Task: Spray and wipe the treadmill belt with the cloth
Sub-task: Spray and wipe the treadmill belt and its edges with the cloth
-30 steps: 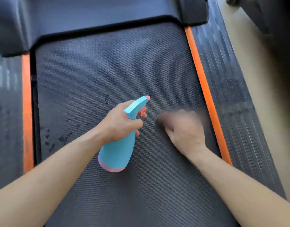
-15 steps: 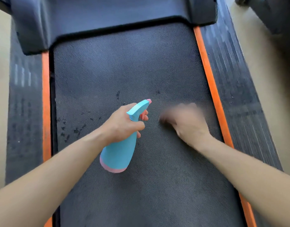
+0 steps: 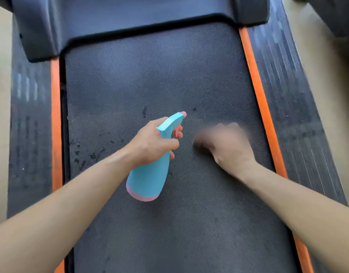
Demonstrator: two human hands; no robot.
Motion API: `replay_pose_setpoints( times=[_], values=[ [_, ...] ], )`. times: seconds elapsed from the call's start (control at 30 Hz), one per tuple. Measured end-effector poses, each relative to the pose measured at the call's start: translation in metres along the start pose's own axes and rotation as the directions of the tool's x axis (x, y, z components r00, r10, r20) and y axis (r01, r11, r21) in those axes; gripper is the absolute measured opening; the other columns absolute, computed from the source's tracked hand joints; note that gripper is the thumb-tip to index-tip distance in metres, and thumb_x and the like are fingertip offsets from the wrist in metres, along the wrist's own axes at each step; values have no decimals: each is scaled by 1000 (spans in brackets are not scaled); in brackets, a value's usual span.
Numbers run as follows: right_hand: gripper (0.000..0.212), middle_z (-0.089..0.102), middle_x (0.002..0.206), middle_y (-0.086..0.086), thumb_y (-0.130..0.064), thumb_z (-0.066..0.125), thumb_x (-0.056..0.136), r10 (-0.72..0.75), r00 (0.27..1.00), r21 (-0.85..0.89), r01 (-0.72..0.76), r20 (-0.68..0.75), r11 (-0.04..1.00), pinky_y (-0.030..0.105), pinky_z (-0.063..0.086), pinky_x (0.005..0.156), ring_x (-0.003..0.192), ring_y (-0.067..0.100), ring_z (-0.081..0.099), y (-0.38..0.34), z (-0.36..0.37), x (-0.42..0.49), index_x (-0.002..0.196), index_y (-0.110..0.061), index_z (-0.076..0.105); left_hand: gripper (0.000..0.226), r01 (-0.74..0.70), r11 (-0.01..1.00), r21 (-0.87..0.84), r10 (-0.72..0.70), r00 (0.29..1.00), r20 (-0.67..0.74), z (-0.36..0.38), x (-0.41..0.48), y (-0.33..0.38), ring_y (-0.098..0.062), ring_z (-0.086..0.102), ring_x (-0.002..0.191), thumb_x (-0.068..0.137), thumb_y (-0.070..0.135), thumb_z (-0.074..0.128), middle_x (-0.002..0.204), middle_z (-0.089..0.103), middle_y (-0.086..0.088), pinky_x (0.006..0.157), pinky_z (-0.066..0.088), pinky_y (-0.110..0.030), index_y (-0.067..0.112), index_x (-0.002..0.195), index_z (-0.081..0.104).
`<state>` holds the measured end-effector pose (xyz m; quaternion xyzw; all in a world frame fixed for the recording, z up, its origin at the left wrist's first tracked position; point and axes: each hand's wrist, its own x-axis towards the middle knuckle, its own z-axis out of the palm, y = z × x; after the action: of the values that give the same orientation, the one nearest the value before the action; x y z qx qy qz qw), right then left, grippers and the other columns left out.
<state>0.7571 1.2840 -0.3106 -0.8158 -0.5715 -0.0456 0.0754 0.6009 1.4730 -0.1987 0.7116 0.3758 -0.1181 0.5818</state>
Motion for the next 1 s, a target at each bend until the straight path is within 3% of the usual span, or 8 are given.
replay_pose_setpoints(
  times=[0.13, 0.2, 0.27, 0.43, 0.57, 0.67, 0.87, 1.0],
  values=[
    [26, 58, 97, 12, -31, 72, 85, 179, 983, -43, -181, -35, 983, 45, 48, 61, 82, 38, 54, 9, -1, 72, 96, -11, 59, 35, -21, 1000, -17, 21, 1000, -9, 3, 4, 0, -28, 77, 74, 78, 4, 68, 114, 73, -6, 70, 66, -42, 7, 113, 68],
    [27, 58, 99, 11, -30, 73, 84, 231, 973, -70, -231, -19, 970, 44, 47, 62, 85, 39, 54, 4, -6, 77, 98, -12, 59, 33, -21, 1000, 11, 22, 1000, -11, 1, 3, 2, -23, 75, 68, 80, 0, 68, 114, 73, -6, 66, 65, -34, 7, 113, 67],
    [25, 56, 100, 10, -29, 71, 85, 168, 986, -12, -168, -7, 986, 45, 43, 64, 86, 36, 51, -13, -11, 41, 97, -13, 57, 36, -18, 1000, 21, 18, 1000, -17, -4, 2, 1, -19, 73, 59, 85, -4, 64, 115, 73, -5, 63, 61, -28, 9, 117, 67],
    [21, 54, 91, 8, -25, 73, 83, -125, 985, 62, 118, 115, 991, 42, 38, 61, 78, 30, 45, -32, -21, -48, 89, -13, 56, 32, -4, 1000, 10, 4, 999, -41, -10, -1, -2, -19, 74, 59, 85, -3, 65, 113, 75, -2, 59, 55, -18, 12, 113, 67],
    [24, 57, 93, 11, -28, 73, 83, 84, 996, -36, -84, 0, 996, 43, 45, 59, 79, 36, 52, -9, -6, 49, 92, -11, 58, 38, -3, 1000, -15, 3, 1000, -28, -5, -3, -4, -18, 73, 59, 86, -3, 64, 115, 74, -3, 58, 54, -19, 13, 121, 67],
    [26, 58, 97, 11, -27, 74, 82, 206, 978, -48, -205, 28, 978, 44, 46, 61, 83, 39, 54, -8, -6, 84, 96, -11, 58, 37, 4, 1000, 9, -4, 1000, -27, -6, -5, -4, -17, 72, 58, 86, -4, 64, 114, 74, -5, 58, 55, -20, 10, 120, 66],
    [21, 56, 94, 8, -23, 74, 84, -49, 997, 45, 47, 54, 998, 44, 39, 63, 81, 32, 47, -26, -13, -40, 92, -13, 57, 37, 18, 999, 31, -18, 1000, -25, -14, -5, -7, -20, 75, 61, 85, -2, 65, 114, 74, -1, 63, 59, -24, 12, 119, 66],
    [25, 61, 100, 6, -31, 73, 84, 41, 994, 21, -44, 100, 999, 45, 43, 67, 86, 34, 50, -35, -19, -70, 100, -13, 64, 42, 31, 999, 35, -32, 999, 39, -4, -18, -14, -12, 71, 58, 85, -6, 64, 115, 72, -7, 60, 59, -26, 9, 124, 66]
  ],
)
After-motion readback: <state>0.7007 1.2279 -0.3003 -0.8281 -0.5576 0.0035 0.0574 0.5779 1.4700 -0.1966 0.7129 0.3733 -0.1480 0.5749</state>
